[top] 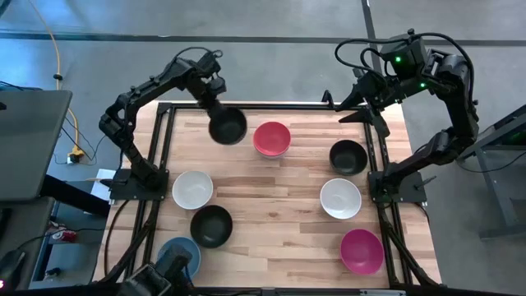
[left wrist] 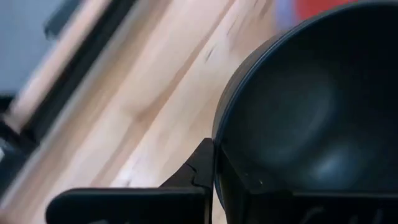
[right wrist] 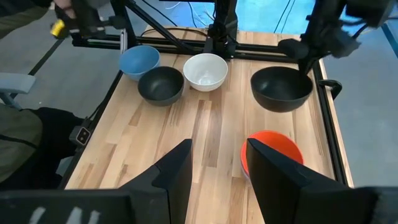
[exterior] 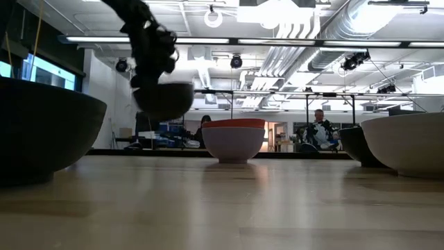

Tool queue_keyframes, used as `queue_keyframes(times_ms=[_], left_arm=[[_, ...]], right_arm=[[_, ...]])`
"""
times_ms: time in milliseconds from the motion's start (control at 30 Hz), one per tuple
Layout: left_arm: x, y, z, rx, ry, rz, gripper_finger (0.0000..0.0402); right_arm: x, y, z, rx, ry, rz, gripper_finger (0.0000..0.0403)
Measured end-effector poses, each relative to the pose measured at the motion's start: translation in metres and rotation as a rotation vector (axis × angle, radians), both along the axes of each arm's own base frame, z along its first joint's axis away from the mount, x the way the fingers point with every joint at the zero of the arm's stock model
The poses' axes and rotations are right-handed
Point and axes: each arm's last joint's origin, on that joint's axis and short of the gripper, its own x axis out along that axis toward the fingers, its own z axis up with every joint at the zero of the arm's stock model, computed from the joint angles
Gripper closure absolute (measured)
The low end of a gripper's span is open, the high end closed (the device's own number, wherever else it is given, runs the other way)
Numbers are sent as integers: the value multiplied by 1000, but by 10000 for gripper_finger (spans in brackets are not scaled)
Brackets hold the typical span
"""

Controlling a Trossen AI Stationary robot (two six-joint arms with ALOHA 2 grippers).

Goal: Nest bowls inside each other
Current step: Stack the top left black bowl on top of the orange bowl

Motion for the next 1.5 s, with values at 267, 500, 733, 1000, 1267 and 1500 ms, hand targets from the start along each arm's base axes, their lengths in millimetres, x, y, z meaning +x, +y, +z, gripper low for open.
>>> queue_keyframes(times_ms=[267,500,733,1000,1267,1500], left_arm=[[47,-15,46,112,-128,-55,401],[105,-15,37,131,-171,-124,401],[149,5,-2,83,-110,-147,401],[162,20,-29,26,-35,-136,401],[159,24,-51,-44,68,-122,401],[156,22,-52,-66,102,-113,401]], right_arm=[[0,0,0,-9,-2,6,259],[0,0,0,1,0,-1,259],[0,0,0,30,6,-21,259],[0,0,0,15,3,-10,259],[0,0,0,-24,-4,15,259],[2,-1,-1,-22,0,16,259]])
